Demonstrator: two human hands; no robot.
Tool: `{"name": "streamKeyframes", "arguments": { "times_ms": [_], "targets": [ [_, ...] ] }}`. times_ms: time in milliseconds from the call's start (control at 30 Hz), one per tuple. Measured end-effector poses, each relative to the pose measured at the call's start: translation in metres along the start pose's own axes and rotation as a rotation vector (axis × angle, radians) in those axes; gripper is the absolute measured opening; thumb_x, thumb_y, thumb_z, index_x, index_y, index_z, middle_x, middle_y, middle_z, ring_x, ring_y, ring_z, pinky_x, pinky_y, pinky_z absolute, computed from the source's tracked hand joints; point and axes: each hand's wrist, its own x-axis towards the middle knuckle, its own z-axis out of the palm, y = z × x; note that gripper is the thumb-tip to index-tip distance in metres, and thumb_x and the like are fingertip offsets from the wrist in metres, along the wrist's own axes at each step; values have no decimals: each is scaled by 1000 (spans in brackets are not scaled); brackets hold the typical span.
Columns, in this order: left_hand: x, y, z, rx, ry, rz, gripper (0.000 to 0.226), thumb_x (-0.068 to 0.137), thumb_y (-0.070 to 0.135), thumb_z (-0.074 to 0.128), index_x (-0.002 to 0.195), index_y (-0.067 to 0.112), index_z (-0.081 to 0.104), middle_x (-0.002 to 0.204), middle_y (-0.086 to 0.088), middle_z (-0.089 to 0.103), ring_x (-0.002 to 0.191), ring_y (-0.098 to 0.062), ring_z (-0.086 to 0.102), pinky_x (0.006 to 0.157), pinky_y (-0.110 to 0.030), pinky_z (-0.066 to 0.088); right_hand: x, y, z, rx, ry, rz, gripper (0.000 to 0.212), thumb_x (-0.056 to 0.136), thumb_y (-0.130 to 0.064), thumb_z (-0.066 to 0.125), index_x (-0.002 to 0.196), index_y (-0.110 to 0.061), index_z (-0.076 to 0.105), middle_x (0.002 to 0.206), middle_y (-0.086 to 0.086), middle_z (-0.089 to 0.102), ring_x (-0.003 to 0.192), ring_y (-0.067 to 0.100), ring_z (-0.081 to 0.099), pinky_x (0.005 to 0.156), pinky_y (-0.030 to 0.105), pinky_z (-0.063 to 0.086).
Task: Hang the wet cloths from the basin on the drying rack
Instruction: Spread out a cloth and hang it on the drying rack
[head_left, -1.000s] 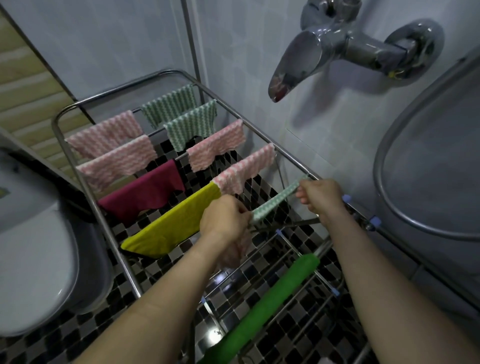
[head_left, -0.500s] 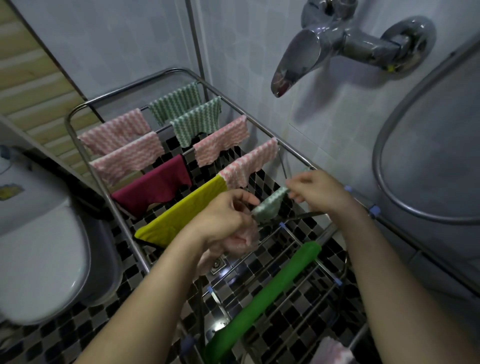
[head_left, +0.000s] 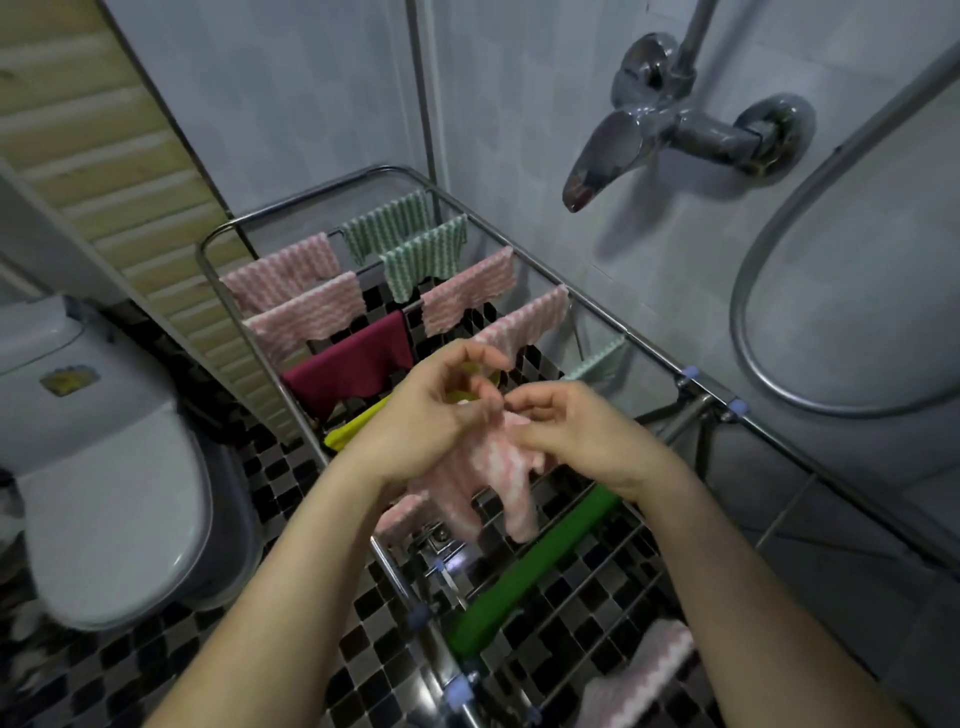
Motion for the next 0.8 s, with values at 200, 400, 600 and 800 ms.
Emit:
{"name": "streamKeyframes", "arguments": {
  "times_ms": [200,400,600,800],
  "targets": [
    [-15,13,-1,106,26,-30,30,79,25,76,102,11,64,82,-5,64,71,-8,58,66,-23,49,-16,-20,3,-341,247,-137,12,84,-18,63,85,-25,72,70,-3,66,59,18,57,58,35,46],
    [-25,19,1,166,-131,-88,32,77,25,78,79,-2,62,67,-17,62,60,-19,57,57,-31,48,-35,-31,-12,-283,420,-177,15,94,-14,56,87,-21,68,79,9,65,67,20,62,56,30,56],
    [-35,30,6,-56,-194,-9,40,79,31,71,88,-7,63,85,-33,65,74,-45,64,68,-52,54,-63,-33,-41,122,355,-184,10,92,-15,60,86,-20,66,75,-3,67,62,10,59,47,22,49],
    [-35,36,33,-257,-50,29,14,84,17,66,85,3,62,78,-9,68,66,-16,66,58,-27,55,-95,-25,-74,-63,308,-141,12,79,-5,70,89,-12,68,73,-5,71,65,6,65,57,18,53]
  ]
}}
